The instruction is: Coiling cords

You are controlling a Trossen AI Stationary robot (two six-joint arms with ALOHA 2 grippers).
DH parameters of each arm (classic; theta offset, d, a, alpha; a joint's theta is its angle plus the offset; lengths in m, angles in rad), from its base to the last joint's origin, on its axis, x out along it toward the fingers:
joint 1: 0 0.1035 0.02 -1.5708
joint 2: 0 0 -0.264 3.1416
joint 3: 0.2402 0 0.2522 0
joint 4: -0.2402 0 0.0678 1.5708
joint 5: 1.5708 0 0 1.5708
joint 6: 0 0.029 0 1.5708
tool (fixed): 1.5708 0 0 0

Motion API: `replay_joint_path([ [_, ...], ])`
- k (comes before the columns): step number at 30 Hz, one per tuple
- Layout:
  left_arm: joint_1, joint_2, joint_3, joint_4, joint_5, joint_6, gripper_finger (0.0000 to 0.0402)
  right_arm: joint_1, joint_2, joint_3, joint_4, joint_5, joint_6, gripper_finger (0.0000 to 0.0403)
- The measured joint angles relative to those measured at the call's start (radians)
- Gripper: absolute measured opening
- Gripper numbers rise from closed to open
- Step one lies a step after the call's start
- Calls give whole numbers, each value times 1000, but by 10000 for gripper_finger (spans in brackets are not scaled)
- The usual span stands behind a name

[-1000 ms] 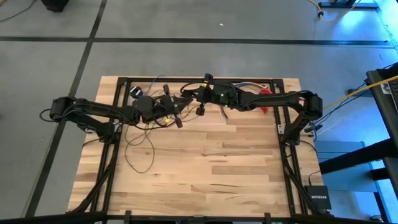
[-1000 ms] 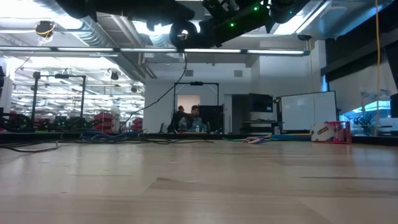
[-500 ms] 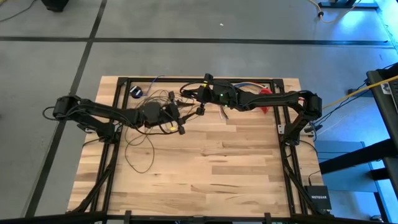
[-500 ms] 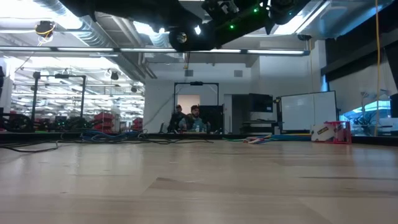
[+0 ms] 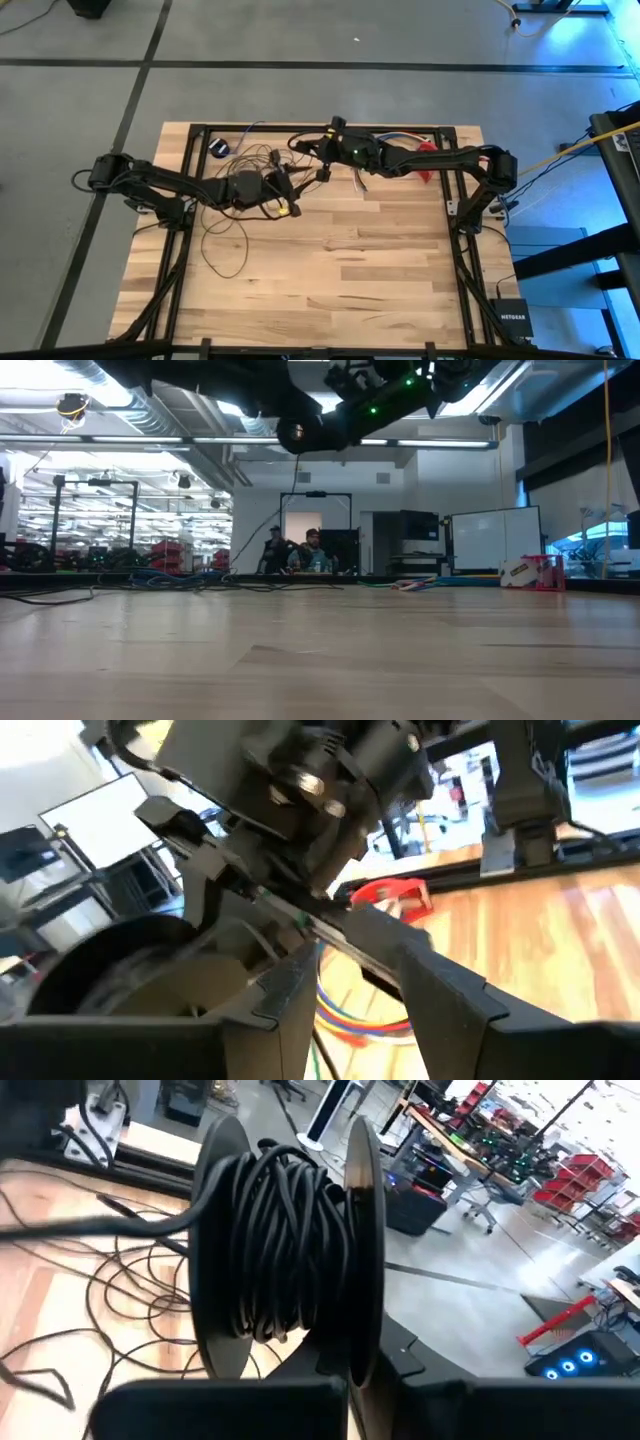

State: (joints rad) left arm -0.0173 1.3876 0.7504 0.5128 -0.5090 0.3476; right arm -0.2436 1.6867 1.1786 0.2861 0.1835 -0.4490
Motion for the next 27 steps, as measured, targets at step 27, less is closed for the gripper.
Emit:
replay_joint_path([
  [27,-213,-214,0,-86,-276,100,135,1,-5,7,9,-9,4,9],
])
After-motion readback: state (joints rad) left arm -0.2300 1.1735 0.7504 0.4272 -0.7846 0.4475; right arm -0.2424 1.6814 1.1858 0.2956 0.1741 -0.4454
